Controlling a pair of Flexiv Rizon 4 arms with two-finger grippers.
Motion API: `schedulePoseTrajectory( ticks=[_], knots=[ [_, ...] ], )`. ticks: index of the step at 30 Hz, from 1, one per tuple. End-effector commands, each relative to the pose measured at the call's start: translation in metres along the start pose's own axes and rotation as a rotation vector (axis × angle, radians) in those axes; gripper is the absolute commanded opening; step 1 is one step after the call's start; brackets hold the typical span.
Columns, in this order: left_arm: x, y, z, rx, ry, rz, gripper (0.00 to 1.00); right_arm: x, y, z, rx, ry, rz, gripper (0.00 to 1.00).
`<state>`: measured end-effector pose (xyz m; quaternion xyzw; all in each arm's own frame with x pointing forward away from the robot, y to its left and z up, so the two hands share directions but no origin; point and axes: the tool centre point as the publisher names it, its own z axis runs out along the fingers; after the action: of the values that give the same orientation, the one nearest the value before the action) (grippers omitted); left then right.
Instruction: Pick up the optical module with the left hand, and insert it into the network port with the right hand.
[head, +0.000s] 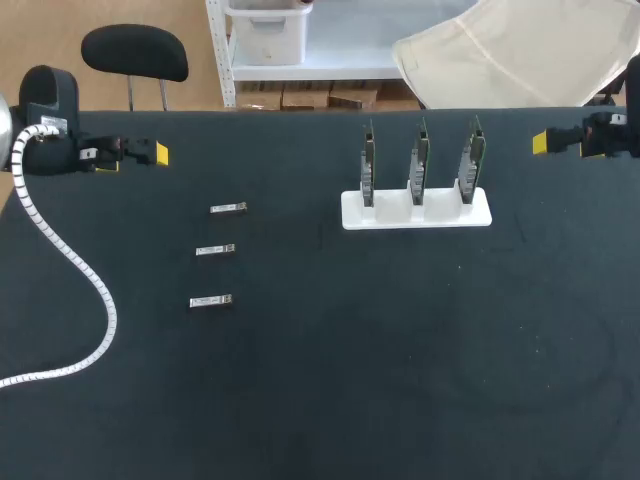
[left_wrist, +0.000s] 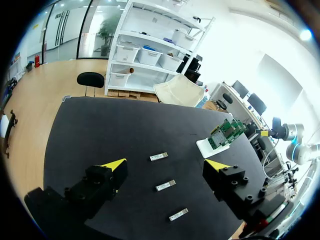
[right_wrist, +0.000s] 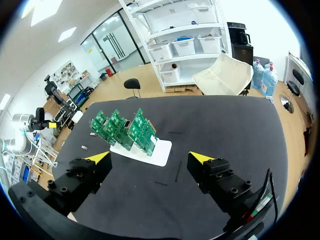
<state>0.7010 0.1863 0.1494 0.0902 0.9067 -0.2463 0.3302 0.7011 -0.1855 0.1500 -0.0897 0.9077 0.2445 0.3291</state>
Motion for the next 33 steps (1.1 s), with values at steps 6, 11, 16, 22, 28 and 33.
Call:
schedulePoseTrajectory(
  ticks=[6, 11, 16, 22, 28, 33],
  knots=[
    [-0.0001, -0.0011, -0.0003, -0.004, 0.002, -0.001, 1.0, 0.0006, 0.0013, -0.001, 0.006, -0.001, 0.001, 1.0],
    [-0.0001, -0.0011, -0.0003, -0.004, 0.002, -0.001, 1.0, 0.0006, 0.0013, -0.001, 0.006, -0.001, 0.001, 1.0],
    [-0.0001, -0.0011, -0.0003, -0.004, 0.002, -0.001, 1.0, 0.0006, 0.0013, -0.001, 0.006, -0.001, 0.001, 1.0],
    [-0.0001, -0.0011, -0.0003, -0.004, 0.002, -0.001, 1.0, 0.0006, 0.0013, -0.001, 0.006, -0.001, 0.001, 1.0],
    [-0.0001, -0.0011, -0.0003, -0.004, 0.002, -0.001, 1.0, 0.0006, 0.0013, -0.001, 0.006, -0.001, 0.001, 1.0],
    [-0.0005, -0.0001, 0.0008, -0.01, 0.016, 0.026, 1.0, 0.0006, 0.0013, -0.001, 0.006, -0.001, 0.001, 1.0]
  ],
)
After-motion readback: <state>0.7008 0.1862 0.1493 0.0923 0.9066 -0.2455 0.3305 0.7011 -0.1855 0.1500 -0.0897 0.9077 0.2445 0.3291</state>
